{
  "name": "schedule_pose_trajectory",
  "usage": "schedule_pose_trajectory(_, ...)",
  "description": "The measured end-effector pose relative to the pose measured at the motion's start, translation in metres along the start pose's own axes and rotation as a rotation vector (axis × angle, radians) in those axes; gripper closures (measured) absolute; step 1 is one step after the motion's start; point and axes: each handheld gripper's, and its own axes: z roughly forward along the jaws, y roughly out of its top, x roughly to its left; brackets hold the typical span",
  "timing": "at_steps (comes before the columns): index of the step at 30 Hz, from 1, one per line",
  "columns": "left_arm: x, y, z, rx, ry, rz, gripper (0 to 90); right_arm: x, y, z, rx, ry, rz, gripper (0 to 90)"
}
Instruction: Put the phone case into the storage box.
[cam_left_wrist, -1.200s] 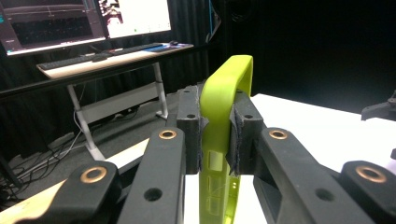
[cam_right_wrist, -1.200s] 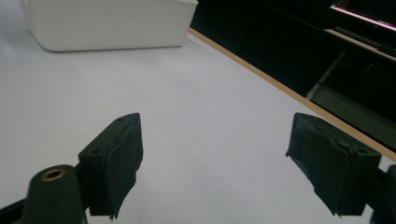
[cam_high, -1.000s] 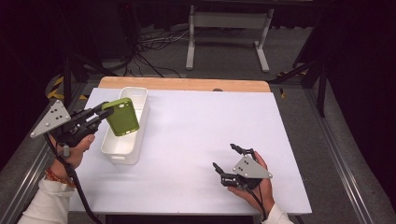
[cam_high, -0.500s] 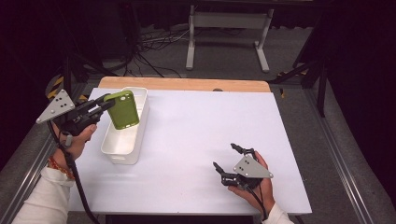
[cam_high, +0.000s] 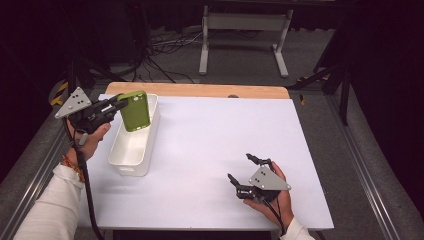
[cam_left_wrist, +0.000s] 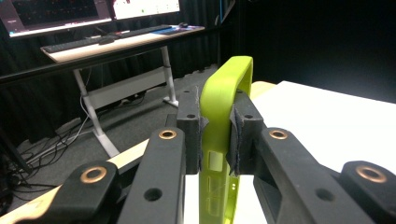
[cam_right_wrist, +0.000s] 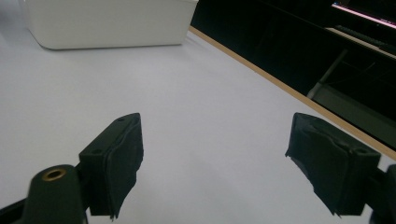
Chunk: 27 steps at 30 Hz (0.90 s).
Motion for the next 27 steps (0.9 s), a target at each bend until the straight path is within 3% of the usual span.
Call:
schedule_pose_trajectory(14, 0.014, -0.002, 0.029, 0.041, 0.022, 0.002, 78.0, 0.0, -0.001, 0.0, 0.003, 0.005, -0.003, 18.9)
schedule_pose_trajectory(19, 0.025, -0.006, 0.044, 0.056, 0.037, -0.027, 78.0, 0.0, -0.001, 0.002, 0.012, 0.01, -0.003, 18.9)
schedule_pose_trajectory(27, 0.036, -0.009, 0.058, 0.076, 0.044, -0.035, 78.0, -0.001, -0.002, 0.002, 0.016, 0.012, -0.001, 19.0)
